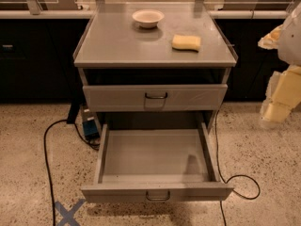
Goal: Close middle drawer
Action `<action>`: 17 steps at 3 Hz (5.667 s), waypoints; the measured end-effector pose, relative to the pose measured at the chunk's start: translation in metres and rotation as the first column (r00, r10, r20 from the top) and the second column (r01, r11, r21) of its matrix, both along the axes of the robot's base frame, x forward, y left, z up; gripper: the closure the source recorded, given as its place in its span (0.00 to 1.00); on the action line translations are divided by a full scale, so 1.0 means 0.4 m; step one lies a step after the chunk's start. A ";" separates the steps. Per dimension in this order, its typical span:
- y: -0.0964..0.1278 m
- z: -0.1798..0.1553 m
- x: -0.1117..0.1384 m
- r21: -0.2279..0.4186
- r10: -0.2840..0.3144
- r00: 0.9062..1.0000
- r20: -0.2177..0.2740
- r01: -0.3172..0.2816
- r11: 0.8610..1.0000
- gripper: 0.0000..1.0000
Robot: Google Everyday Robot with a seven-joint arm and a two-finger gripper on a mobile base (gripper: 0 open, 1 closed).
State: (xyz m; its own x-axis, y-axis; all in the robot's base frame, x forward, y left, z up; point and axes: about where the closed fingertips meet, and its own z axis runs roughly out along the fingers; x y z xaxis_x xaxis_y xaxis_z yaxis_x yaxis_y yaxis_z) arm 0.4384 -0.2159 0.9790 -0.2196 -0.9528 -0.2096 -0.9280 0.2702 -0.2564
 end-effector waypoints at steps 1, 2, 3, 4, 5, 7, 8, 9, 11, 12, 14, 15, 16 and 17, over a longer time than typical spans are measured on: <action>0.000 0.000 0.000 0.000 0.000 1.000 0.000 0.000 1.000 0.00; -0.004 -0.012 -0.002 0.011 -0.006 1.000 0.003 0.006 1.000 0.00; -0.011 -0.083 -0.020 0.040 -0.007 0.999 -0.034 0.008 0.999 0.00; -0.026 -0.193 -0.060 0.099 -0.021 0.994 -0.107 0.031 0.995 0.00; -0.026 -0.193 -0.060 0.099 -0.021 0.994 -0.107 0.031 0.995 0.00; -0.052 -0.279 -0.086 0.066 -0.065 0.994 -0.087 0.071 0.995 0.00; -0.073 -0.442 -0.108 0.074 -0.099 0.983 -0.152 0.111 0.991 0.18; -0.072 -0.454 -0.113 0.073 -0.098 0.983 -0.158 0.111 0.991 0.42; -0.072 -0.454 -0.113 0.073 -0.098 0.983 -0.158 0.111 0.991 0.88; -0.073 -0.497 -0.118 0.127 -0.127 0.983 -0.130 0.144 0.981 1.00; 0.009 -0.777 -0.105 0.339 -0.135 0.958 -0.254 0.219 0.915 1.00; 0.065 -0.895 -0.144 0.391 -0.089 0.939 -0.333 0.224 0.893 1.00; 0.103 -0.949 -0.196 0.416 -0.025 0.924 -0.381 0.195 0.888 1.00; 0.103 -0.950 -0.196 0.416 -0.025 0.924 -0.381 0.195 0.888 1.00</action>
Offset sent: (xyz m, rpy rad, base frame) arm -0.0023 -0.0064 -0.0185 0.0319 0.0137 -0.0173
